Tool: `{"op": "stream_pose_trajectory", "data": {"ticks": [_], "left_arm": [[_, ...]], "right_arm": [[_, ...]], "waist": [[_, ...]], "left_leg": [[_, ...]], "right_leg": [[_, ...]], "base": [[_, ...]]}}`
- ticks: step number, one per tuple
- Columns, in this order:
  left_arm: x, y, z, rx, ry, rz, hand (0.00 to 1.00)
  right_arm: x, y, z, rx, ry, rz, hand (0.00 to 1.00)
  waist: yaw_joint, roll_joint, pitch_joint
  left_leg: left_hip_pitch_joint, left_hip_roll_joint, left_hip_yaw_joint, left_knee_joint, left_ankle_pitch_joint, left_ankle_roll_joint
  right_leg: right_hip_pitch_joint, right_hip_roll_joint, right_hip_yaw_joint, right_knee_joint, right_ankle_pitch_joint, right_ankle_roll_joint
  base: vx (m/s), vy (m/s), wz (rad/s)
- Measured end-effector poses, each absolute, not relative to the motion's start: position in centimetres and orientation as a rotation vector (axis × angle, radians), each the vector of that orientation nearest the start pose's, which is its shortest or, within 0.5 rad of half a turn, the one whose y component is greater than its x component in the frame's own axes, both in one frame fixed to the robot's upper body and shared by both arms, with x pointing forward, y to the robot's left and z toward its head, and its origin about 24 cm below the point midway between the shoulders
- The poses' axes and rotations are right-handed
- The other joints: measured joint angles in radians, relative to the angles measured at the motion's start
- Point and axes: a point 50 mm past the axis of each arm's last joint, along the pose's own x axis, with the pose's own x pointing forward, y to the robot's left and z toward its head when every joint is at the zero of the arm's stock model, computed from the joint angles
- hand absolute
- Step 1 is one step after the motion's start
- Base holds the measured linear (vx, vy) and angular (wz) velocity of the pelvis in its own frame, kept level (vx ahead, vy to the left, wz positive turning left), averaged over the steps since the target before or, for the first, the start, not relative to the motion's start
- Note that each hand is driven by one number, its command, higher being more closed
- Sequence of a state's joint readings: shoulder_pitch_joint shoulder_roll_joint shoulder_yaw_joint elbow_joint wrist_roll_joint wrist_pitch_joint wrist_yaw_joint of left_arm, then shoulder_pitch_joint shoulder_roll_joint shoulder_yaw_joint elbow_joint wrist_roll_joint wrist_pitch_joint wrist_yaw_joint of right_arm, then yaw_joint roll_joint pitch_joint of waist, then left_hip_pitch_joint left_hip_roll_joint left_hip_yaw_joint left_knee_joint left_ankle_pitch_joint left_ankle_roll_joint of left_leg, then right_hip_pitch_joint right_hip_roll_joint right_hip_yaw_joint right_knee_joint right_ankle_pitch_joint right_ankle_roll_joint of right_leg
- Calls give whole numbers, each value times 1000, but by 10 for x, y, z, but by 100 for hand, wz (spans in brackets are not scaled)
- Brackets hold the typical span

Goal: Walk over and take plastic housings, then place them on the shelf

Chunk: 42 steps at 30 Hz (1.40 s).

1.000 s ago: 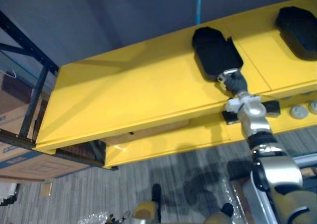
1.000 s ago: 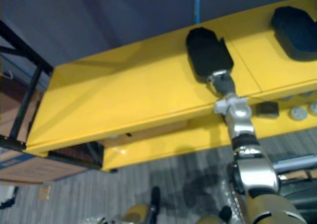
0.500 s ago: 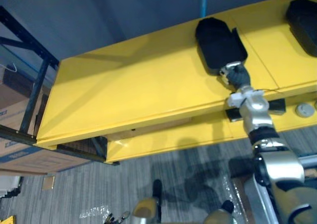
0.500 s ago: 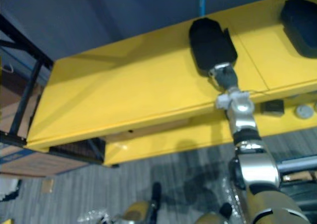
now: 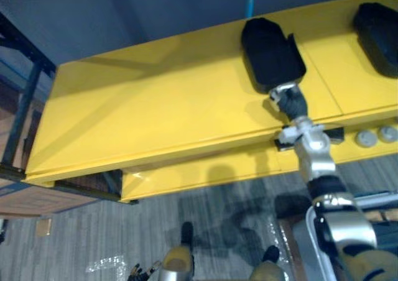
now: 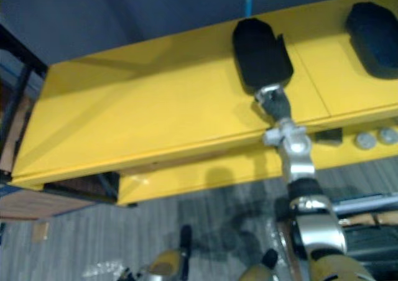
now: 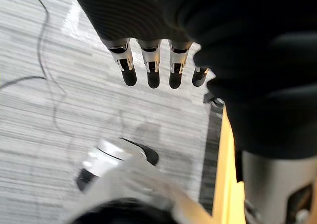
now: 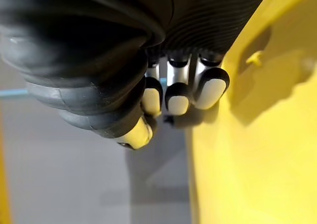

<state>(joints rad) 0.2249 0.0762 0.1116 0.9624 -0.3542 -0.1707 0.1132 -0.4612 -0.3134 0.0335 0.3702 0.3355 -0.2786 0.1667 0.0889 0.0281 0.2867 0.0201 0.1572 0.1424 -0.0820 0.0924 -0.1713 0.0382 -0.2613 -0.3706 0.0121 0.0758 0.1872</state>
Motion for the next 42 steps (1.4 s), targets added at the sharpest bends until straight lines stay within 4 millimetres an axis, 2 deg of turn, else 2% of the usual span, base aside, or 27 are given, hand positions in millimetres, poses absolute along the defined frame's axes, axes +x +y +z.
{"op": "stream_pose_trajectory", "data": {"ticks": [1,3,4,6,9,15,17,22,25,26,30,42], "left_arm": [[64,213,-156,-213,972,531,0],[68,219,-154,-214,956,551,0],[70,223,-153,-207,948,561,0],[74,228,-151,-189,939,585,0],[81,225,-151,-221,923,600,0],[79,214,-156,-260,951,612,0],[77,214,-156,-309,952,654,0],[77,216,-157,-339,955,690,0],[78,214,-158,-346,983,685,0],[76,213,-159,-347,995,685,0],[69,211,-162,-349,1046,685,0],[66,208,-164,-342,1069,686,0]], "right_arm": [[327,-181,120,-3,-353,201,100],[305,-182,105,8,-325,180,100],[293,-185,96,13,-300,165,0],[274,-192,81,22,-254,134,0],[257,-201,66,37,-205,82,0],[225,-204,25,114,-33,18,0],[216,-202,1,156,72,-34,0],[199,-196,-43,207,270,-151,0],[186,-195,-69,185,412,-203,0],[176,-195,-84,164,489,-236,0],[159,-200,-103,142,594,-342,0],[145,-201,-116,131,675,-408,0]], "waist": [[-7,-12,-8],[-41,-46,-30],[-55,-58,-43],[-78,-71,-63],[-102,-66,-83],[-107,-40,-144],[-106,-42,-161],[-105,-48,-180],[-104,-51,-182],[-104,-51,-182],[-104,-51,-184],[-102,-61,-193]], "left_leg": [[3,3,13,0,0,0],[16,16,45,-4,-6,-7],[22,23,63,-5,-8,-10],[36,33,88,-5,-13,-15],[50,38,111,-6,-17,-16],[52,44,129,-6,-33,-18],[51,44,130,-6,-35,-17],[50,43,130,-6,-37,-20],[51,43,125,-6,-38,-22],[53,43,119,-6,-38,-22],[72,43,116,-7,-38,-22],[85,43,114,-8,-46,-19]], "right_leg": [[0,6,8,-10,4,-1],[2,21,28,-29,12,-6],[-1,30,42,-37,18,-10],[-1,43,70,-53,26,-15],[-2,48,86,-56,27,-18],[-6,55,103,-65,25,-18],[-5,56,104,-70,25,-18],[-2,56,102,-74,24,-23],[1,56,97,-74,20,-27],[7,57,93,-74,20,-27],[35,57,78,-75,16,-30],[51,55,77,-73,3,-26]], "base": [[34,-45,-38],[20,-46,-38],[-4,-39,-47],[-18,-26,-39],[-33,-9,-21],[-16,-6,-9],[0,0,0],[48,1,2],[70,-5,6],[66,-5,9],[36,-7,7],[-40,1,1]]}}
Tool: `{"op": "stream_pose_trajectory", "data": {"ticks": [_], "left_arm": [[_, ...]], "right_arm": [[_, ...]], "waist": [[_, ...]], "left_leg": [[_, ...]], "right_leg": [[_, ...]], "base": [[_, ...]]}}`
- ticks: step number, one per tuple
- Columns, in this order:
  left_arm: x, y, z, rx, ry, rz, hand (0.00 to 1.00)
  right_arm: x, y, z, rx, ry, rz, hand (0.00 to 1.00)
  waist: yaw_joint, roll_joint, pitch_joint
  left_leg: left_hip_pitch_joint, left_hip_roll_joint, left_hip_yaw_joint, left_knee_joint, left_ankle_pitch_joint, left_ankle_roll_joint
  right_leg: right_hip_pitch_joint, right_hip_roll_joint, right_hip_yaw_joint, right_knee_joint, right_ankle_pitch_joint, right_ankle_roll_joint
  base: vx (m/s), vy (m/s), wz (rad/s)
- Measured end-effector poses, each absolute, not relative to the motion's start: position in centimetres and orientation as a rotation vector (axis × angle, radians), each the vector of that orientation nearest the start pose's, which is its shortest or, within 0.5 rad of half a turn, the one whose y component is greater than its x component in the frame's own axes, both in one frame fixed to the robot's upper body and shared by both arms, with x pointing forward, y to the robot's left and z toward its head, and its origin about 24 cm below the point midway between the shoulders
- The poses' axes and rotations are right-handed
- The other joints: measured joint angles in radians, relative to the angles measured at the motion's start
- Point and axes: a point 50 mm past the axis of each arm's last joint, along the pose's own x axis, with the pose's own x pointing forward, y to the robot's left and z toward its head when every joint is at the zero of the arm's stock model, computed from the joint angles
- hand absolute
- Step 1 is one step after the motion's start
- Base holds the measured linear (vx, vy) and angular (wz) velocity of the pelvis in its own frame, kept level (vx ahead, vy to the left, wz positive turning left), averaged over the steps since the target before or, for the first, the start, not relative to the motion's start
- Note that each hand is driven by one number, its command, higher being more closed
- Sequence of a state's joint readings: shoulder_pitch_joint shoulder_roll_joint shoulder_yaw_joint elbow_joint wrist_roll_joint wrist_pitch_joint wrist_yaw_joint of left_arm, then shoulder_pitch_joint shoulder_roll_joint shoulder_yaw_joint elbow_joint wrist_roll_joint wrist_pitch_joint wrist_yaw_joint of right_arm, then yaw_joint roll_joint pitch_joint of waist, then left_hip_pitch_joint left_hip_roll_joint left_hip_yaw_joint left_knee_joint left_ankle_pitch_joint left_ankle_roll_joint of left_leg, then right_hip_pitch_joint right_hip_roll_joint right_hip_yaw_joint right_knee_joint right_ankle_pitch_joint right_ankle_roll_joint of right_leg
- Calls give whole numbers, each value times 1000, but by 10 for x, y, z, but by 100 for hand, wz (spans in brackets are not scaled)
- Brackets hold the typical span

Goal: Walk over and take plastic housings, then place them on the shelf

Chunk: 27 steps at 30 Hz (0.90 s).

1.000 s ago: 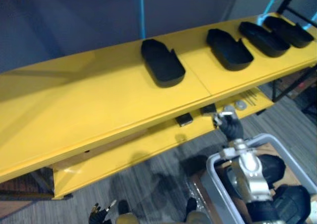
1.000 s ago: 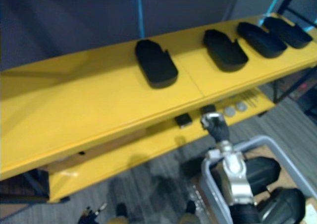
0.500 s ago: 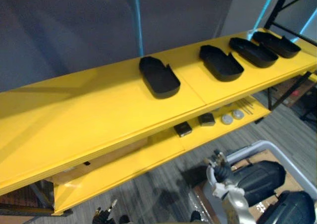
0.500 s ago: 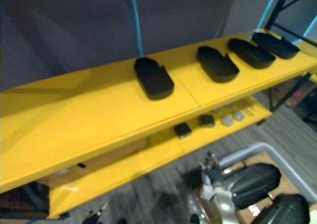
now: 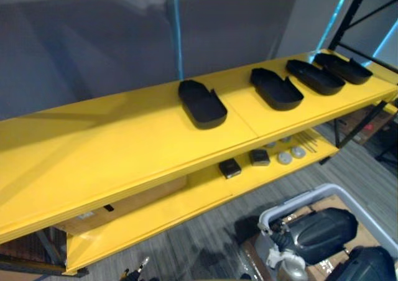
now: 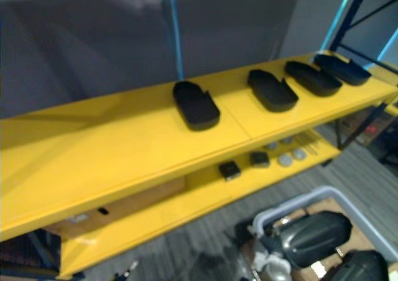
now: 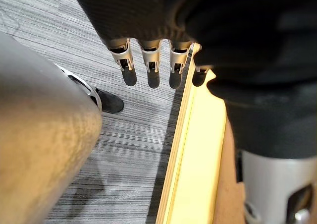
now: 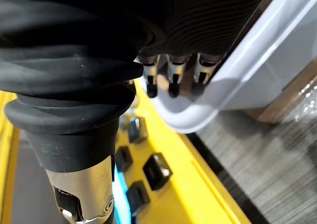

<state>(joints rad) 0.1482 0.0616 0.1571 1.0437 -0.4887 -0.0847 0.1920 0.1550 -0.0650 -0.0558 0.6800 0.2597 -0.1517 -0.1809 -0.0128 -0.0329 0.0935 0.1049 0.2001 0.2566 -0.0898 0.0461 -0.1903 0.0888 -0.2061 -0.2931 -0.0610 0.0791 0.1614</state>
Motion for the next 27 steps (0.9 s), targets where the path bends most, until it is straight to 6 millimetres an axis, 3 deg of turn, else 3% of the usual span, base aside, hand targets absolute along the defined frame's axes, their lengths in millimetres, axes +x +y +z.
{"op": "stream_pose_trajectory", "data": {"ticks": [10,17,18,20,21,22,23,24,25,26,27], "left_arm": [[75,211,-161,-194,1061,566,0],[88,204,-160,-64,1073,367,0],[89,203,-160,-62,1072,354,0],[92,204,-159,-63,1051,355,0],[94,206,-158,-64,1031,361,0],[96,203,-157,-101,996,382,0],[96,200,-157,-120,987,388,0],[95,196,-157,-146,975,395,0],[95,195,-156,-157,964,399,0],[97,194,-156,-154,956,390,0],[100,195,-155,-140,949,381,0]], "right_arm": [[148,-196,-113,145,634,-420,0],[160,-193,-90,150,496,-345,0],[166,-188,-84,147,461,-300,0],[174,-179,-74,143,409,-208,0],[179,-172,-70,143,385,-153,0],[188,-164,-58,129,327,-54,0],[193,-163,-54,112,307,-18,0],[201,-159,-49,84,283,48,0],[205,-156,-44,71,264,85,0],[207,-155,-43,71,257,92,0],[208,-146,-42,76,255,122,0]], "waist": [[0,-8,-6],[-4,-5,-9],[-6,-10,-5],[-2,-24,3],[-2,-31,8],[13,-20,22],[26,1,23],[39,38,27],[33,50,24],[28,53,26],[34,35,44]], "left_leg": [[22,0,47,1,-20,-10],[100,8,194,8,-69,-27],[102,18,188,54,-100,-26],[62,34,133,193,-180,28],[27,35,67,293,-228,101],[-26,21,-107,453,-346,152],[-35,6,-176,488,-385,147],[-33,-1,-263,528,-455,143],[-33,-14,-299,521,-510,135],[-34,-18,-300,513,-531,117],[-34,-33,-274,520,-535,99]], "right_leg": [[-11,4,45,-1,-5,-4],[-60,32,198,4,7,-4],[-78,42,234,16,8,-5],[-105,54,301,36,9,-9],[-117,55,339,47,8,-15],[-148,78,420,66,1,-28],[-162,98,454,72,4,-32],[-181,133,514,66,23,-36],[-204,143,539,59,41,-34],[-212,142,543,56,59,-31],[-227,133,536,53,93,-27]], "base": [[65,5,-12],[58,16,-66],[14,-22,-94],[-28,-51,-98],[-83,8,-132],[-108,31,-153],[-161,108,-197],[-135,62,-151],[-122,83,-120],[-126,120,-69],[-108,138,-53]]}}
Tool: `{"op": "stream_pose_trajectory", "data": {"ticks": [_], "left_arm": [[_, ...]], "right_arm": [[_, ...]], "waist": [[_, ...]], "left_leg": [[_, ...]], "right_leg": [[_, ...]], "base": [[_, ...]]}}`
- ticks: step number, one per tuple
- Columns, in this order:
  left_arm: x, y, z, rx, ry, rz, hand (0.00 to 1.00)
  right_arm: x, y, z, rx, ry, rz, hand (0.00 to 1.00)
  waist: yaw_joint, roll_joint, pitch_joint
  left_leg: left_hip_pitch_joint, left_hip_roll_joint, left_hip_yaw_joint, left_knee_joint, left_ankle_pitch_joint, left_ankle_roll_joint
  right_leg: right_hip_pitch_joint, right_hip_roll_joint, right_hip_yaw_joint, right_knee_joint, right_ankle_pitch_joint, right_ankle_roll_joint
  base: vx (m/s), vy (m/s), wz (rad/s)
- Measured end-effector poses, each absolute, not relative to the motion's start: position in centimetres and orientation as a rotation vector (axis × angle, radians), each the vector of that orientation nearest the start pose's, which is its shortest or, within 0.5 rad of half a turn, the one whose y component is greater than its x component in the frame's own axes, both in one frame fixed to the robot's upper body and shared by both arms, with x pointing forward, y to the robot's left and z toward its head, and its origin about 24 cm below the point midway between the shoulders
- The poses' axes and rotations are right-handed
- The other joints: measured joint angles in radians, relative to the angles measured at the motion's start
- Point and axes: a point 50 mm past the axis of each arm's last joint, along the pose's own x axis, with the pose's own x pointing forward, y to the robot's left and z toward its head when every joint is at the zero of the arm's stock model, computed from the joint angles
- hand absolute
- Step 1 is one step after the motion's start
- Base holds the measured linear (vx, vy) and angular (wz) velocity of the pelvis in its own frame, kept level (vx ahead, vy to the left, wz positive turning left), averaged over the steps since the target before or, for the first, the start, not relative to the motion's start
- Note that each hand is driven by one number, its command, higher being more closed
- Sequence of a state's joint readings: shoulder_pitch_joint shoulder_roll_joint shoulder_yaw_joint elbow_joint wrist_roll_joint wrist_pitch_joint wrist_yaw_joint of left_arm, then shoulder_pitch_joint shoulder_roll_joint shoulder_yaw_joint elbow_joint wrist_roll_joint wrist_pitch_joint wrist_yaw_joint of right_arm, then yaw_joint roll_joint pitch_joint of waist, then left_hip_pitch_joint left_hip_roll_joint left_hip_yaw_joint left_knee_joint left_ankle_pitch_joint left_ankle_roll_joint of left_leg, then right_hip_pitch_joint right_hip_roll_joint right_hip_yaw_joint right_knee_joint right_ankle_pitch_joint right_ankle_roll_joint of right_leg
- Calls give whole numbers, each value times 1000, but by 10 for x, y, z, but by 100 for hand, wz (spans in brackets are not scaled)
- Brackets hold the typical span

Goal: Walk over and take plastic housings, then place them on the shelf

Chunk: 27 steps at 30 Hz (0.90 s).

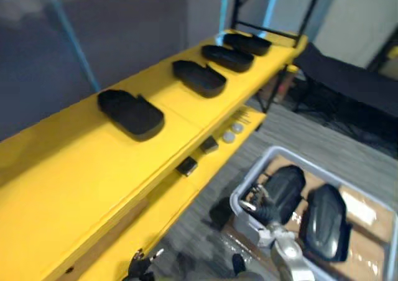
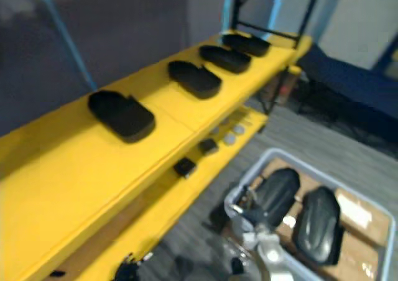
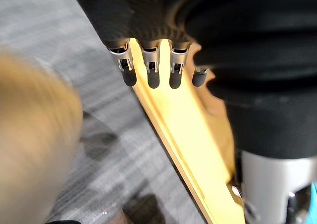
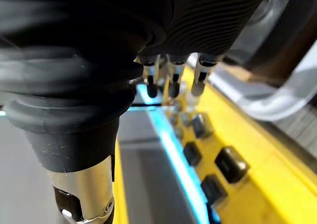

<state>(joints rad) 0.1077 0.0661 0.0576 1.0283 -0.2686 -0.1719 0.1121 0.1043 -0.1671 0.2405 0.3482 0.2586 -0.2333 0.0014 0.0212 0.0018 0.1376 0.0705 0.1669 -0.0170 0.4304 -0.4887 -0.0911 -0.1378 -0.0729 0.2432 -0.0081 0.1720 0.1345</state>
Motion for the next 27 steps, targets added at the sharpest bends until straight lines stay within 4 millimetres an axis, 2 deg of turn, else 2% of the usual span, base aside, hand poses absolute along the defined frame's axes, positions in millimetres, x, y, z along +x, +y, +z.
{"op": "stream_pose_trajectory", "data": {"ticks": [2,4,7,8,9,10,11,13,14,15,16,17,18,19,20,21,23,24,26,27], "left_arm": [[104,202,-153,-128,934,388,0],[105,200,-153,-111,934,360,0],[116,197,-150,-67,914,308,0],[121,194,-149,-45,907,279,0],[119,193,-149,-30,912,263,0],[119,195,-149,-19,911,255,0],[116,197,-149,-16,908,254,0],[113,207,-147,0,902,275,0],[108,218,-145,11,896,313,0],[104,228,-144,10,898,354,0],[98,233,-144,0,906,390,0],[95,236,-145,-7,913,413,0],[86,242,-145,-9,927,456,0],[74,247,-146,-12,946,499,0],[67,249,-147,-16,957,523,0],[55,254,-147,-10,980,558,0],[37,263,-146,-3,1012,607,0],[33,268,-145,-5,1018,629,0],[31,267,-147,-35,1030,647,0],[29,266,-148,-56,1038,652,0]], "right_arm": [[206,-137,-43,71,260,162,0],[209,-138,-38,58,234,159,0],[216,-146,-32,76,209,96,0],[217,-153,-31,90,203,39,0],[214,-161,-33,117,211,-23,0],[209,-166,-34,148,216,-72,0],[200,-170,-34,171,207,-104,0],[189,-176,-26,178,152,-122,0],[185,-176,-24,176,130,-101,0],[185,-175,-21,173,101,-72,0],[187,-174,-17,166,79,-51,0],[189,-171,-16,155,67,-40,0],[195,-171,-10,132,28,-23,0],[206,-172,0,120,-26,-7,0],[213,-171,5,112,-53,0,0],[227,-169,15,104,-102,13,0],[242,-165,27,101,-155,30,0],[246,-164,30,94,-166,29,0],[251,-166,32,76,-152,11,0],[251,-166,31,62,-137,-6,0]], "waist": [[17,-21,5],[17,-19,6],[14,-1,21],[9,22,42],[-5,34,63],[-12,34,75],[-13,37,77],[-21,16,101],[-33,-17,115],[-32,-20,127],[-27,-16,126],[-23,-22,129],[-5,-17,126],[10,-5,129],[19,0,130],[32,0,130],[42,0,130],[50,-8,125],[58,17,128],[60,29,126]], "left_leg": [[-3,-3,31,-2,3,0],[-10,-6,31,-5,7,2],[-30,-7,7,16,7,2],[-35,-3,-10,44,7,2],[-32,4,-15,76,3,4],[-27,7,-9,107,-4,13],[-9,9,3,116,-18,38],[44,4,27,110,-32,31],[61,-9,45,115,-36,36],[64,-5,74,117,-37,47],[66,28,113,97,-40,53],[64,31,129,97,-37,53],[53,44,160,96,-25,55],[46,58,189,93,-11,56],[43,64,202,90,-5,56],[31,71,229,86,8,54],[-6,82,247,102,14,47],[-29,85,241,114,15,44],[-56,90,181,87,46,29],[-55,106,189,47,74,23]], "right_leg": [[-17,3,-71,15,10,-5],[-18,8,-114,22,8,-3],[-35,12,-121,39,7,-3],[-38,19,-129,64,8,-4],[-38,30,-118,95,7,-7],[-37,39,-100,119,1,-15],[-34,45,-102,132,1,-15],[-7,44,-113,137,3,-13],[-2,40,-135,136,37,-19],[-6,54,-145,93,141,-45],[-13,65,-155,82,166,-50],[-21,67,-182,129,130,-66],[-40,65,-238,257,16,-123],[-46,49,-285,358,-67,-151],[-46,38,-304,399,-99,-164],[-46,2,-329,472,-149,-175],[-35,-51,-329,536,-155,-197],[-37,-53,-328,510,-139,-183],[-41,-24,-353,442,-95,-190],[-37,-10,-348,395,-72,-197]], "base": [[-72,108,-51],[-3,77,-10],[46,18,4],[45,11,-2],[28,37,-10],[-1,56,-32],[-4,85,-49],[-56,42,-48],[-262,-22,-62],[-308,-47,-87],[-293,7,-84],[-222,51,-79],[-224,107,-76],[-207,86,-78],[-155,37,-82],[-121,-21,-71],[-28,-48,-59],[9,-115,-41],[-71,-169,-30],[-63,-107,-17]]}}
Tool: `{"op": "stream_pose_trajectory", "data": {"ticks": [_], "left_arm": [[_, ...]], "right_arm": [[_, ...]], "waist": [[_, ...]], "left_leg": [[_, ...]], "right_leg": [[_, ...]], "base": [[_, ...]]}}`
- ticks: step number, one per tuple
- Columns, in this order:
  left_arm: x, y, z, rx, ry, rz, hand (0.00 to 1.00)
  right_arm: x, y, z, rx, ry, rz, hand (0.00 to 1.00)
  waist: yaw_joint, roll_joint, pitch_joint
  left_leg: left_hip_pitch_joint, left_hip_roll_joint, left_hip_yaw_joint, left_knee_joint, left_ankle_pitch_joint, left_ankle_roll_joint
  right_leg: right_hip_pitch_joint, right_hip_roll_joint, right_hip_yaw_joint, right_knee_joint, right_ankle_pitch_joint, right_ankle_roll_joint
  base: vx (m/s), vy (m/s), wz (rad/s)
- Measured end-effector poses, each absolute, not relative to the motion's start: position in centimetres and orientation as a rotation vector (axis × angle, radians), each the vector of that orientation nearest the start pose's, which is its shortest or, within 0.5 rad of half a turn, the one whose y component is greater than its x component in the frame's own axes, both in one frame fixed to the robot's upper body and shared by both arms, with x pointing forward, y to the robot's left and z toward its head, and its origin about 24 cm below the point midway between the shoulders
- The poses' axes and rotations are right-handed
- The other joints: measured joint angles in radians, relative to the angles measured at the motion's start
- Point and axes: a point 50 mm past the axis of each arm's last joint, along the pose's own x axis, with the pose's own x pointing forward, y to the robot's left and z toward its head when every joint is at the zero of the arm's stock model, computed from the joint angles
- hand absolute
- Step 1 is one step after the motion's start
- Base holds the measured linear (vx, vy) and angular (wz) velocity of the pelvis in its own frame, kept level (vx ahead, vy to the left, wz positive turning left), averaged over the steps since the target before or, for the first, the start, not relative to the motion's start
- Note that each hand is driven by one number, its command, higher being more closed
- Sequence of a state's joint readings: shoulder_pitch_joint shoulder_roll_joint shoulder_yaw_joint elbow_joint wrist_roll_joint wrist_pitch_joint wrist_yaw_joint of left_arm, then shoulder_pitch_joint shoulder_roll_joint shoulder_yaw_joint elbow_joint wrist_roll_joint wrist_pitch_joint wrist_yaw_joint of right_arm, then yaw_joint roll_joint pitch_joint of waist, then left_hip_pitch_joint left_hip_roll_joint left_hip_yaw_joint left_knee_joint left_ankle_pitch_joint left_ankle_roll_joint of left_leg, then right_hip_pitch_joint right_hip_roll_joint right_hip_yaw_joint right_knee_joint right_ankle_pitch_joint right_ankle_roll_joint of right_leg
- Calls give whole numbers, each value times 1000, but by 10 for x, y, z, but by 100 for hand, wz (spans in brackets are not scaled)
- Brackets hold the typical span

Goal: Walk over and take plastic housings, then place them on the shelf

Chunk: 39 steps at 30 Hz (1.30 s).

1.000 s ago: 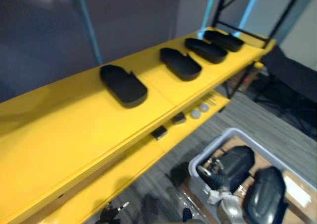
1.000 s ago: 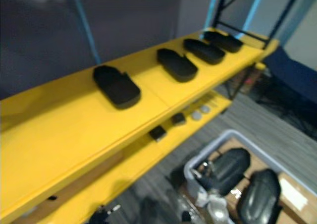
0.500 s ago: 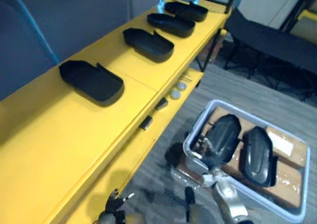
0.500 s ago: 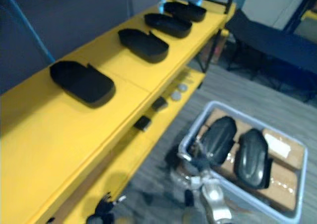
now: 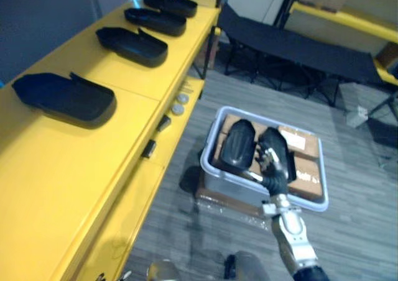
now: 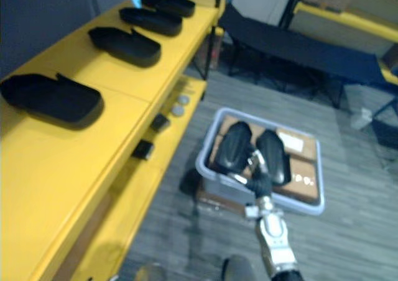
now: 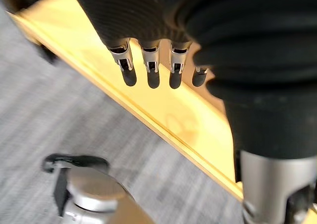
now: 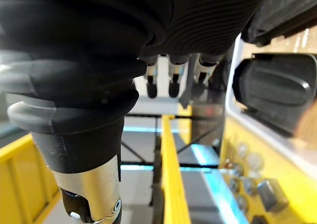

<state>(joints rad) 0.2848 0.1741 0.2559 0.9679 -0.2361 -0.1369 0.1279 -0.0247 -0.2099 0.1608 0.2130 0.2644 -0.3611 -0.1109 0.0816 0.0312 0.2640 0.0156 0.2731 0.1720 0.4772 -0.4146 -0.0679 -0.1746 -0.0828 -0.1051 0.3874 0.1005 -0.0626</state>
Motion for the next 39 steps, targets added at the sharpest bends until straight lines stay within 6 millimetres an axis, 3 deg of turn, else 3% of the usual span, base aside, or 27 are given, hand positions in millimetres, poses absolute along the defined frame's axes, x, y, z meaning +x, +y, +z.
{"op": "stream_pose_trajectory", "data": {"ticks": [1,2,4,5,6,8,10,11,12,13,15,18,25,27,31,34,39], "left_arm": [[27,264,-149,-71,1046,654,0],[25,264,-148,-75,1049,648,0],[13,266,-148,-72,1072,651,0],[8,264,-149,-79,1086,652,0],[9,257,-151,-102,1084,649,0],[22,243,-154,-131,1051,622,0],[49,228,-155,-186,982,616,0],[62,225,-153,-212,938,614,0],[71,223,-149,-231,870,623,0],[77,222,-146,-220,836,613,0],[88,220,-139,-148,769,582,0],[113,223,-128,-8,685,499,0],[162,214,-107,-20,536,423,0],[173,204,-105,-24,521,379,0],[175,209,-103,-39,517,424,0],[174,211,-106,-64,550,464,0],[166,213,-113,-95,600,490,0]], "right_arm": [[252,-166,31,57,-131,-9,0],[252,-168,29,53,-112,-23,0],[252,-165,27,60,-93,-25,0],[253,-164,28,67,-96,-32,0],[254,-164,32,70,-108,-44,0],[256,-166,39,74,-139,-67,0],[258,-176,43,51,-160,-138,0],[257,-181,43,48,-159,-188,0],[254,-187,41,36,-153,-254,0],[250,-193,39,34,-159,-295,0],[248,-206,47,26,-225,-387,0],[248,-229,60,20,-293,-528,0],[285,-243,105,38,-427,-624,0],[300,-251,117,30,-430,-665,0],[317,-270,146,-6,-455,-720,0],[321,-315,175,-27,-462,-867,0],[325,-336,196,-48,-467,-921,0]], "waist": [[1,0,2],[-1,-9,-1],[5,-37,-18],[11,-49,-24],[18,-55,-22],[10,-68,17],[-3,-51,82],[-15,-39,118],[-29,-50,145],[-31,-52,146],[-41,-44,151],[-43,-61,202],[-58,-43,229],[-37,-43,229],[-25,-40,233],[-11,-8,253],[-4,9,261]], "left_leg": [[0,2,7,-17,14,-7],[2,2,10,-28,23,-22],[-1,11,34,-17,32,-42],[-17,22,32,-5,37,-65],[-34,46,35,-16,52,-91],[-64,53,42,-13,70,-114],[-74,65,27,-14,89,-120],[-74,66,26,-17,111,-109],[-74,52,26,-45,141,-86],[-67,32,9,-91,144,-85],[-64,-21,-32,-202,142,-95],[-55,-43,-23,-199,155,-116],[-160,-118,-87,-131,144,-96],[-201,-130,-113,-112,134,-80],[-279,-138,-139,-80,133,-76],[-327,-153,-188,-56,135,-73],[-357,-171,-211,-51,141,-64]], "right_leg": [[-10,-7,-3,18,-21,-20],[-50,-37,-8,126,-82,-59],[-71,-77,-18,150,-42,-26],[-68,-69,-45,110,-52,44],[-68,-64,-96,67,-84,91],[-74,-59,-151,24,-137,142],[-72,-33,-163,-14,-169,134],[-74,-25,-152,-23,-164,125],[-88,-12,-116,-58,-155,119],[-95,-1,-91,-96,-142,115],[-127,1,-95,-130,-134,115],[-142,-22,-112,-142,-62,109],[-212,-76,-88,-140,-7,130],[-222,-80,-91,-178,26,133],[-221,-79,-117,-277,94,133],[-212,-93,-150,-312,117,138],[-214,-109,-174,-329,128,143]], "base": [[-18,-78,-8],[32,-59,-7],[36,-129,-24],[23,-317,-54],[18,-352,-53],[-34,-368,-48],[-105,-287,-36],[-198,-194,-45],[-214,-185,-67],[-171,-134,-74],[-58,-4,-74],[-11,43,-36],[-34,80,4],[-78,56,12],[-67,23,14],[-39,34,38],[-2,20,19]]}}
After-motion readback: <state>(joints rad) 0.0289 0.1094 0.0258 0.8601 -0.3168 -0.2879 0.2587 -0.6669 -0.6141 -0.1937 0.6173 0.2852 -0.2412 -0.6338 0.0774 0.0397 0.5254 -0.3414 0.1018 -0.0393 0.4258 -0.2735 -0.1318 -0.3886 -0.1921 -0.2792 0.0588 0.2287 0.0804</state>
